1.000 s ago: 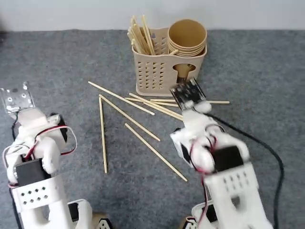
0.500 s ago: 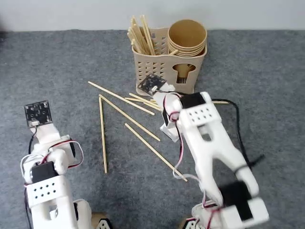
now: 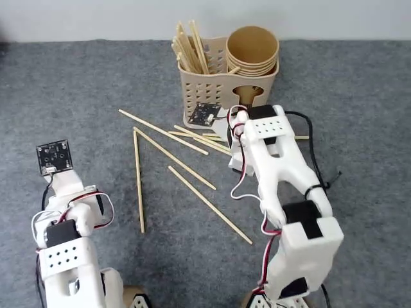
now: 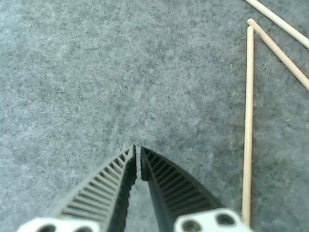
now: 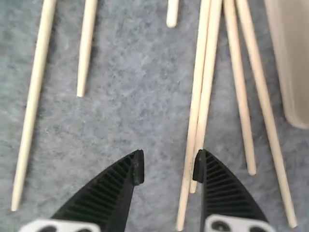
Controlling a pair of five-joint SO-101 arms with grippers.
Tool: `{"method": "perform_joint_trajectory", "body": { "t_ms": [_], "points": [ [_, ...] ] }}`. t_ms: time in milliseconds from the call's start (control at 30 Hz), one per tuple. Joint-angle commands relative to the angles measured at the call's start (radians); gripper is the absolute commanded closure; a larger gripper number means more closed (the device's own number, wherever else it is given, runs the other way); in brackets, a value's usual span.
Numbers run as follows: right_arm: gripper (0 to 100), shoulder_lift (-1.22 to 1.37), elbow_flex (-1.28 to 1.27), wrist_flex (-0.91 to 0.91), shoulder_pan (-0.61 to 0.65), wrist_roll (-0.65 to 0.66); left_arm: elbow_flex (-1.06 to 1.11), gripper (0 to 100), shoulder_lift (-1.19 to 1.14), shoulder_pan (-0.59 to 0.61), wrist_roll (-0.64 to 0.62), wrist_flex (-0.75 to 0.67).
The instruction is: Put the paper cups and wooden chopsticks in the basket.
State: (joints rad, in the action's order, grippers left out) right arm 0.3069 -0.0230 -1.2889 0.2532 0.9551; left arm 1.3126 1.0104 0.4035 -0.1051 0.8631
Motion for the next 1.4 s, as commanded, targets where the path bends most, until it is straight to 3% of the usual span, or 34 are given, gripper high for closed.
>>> {"method": "perform_joint_trajectory", "body": {
  "t_ms": [0,467,533,633,667,900,1167,1367],
  "points": [
    [81.2,0.038,0.094,0.001,-0.002,0.032,0.004,99,0.020,0.000,0.008,-0.052],
    [81.2,0.386,0.341,0.002,-0.008,0.028,0.005,98,0.020,0.000,0.008,-0.058],
    [85.3,0.403,0.347,-0.007,-0.007,0.028,0.005,98,0.020,0.000,0.008,-0.058],
    [99.5,0.409,0.347,-0.008,0.002,0.028,0.005,98,0.020,0.000,0.008,-0.058],
    [98.9,0.409,0.347,-0.010,0.007,0.028,0.005,98,0.020,0.000,0.008,-0.060],
    [99.1,0.360,0.347,-0.156,0.051,0.020,0.005,98,0.018,-0.002,0.009,-0.060],
    [99.1,0.157,0.347,-0.369,0.143,-0.083,0.013,98,0.018,-0.002,0.011,-0.061],
    [99.1,-0.022,0.347,-0.444,0.182,-0.150,0.062,98,0.018,-0.002,0.015,-0.158]
  ]
}}
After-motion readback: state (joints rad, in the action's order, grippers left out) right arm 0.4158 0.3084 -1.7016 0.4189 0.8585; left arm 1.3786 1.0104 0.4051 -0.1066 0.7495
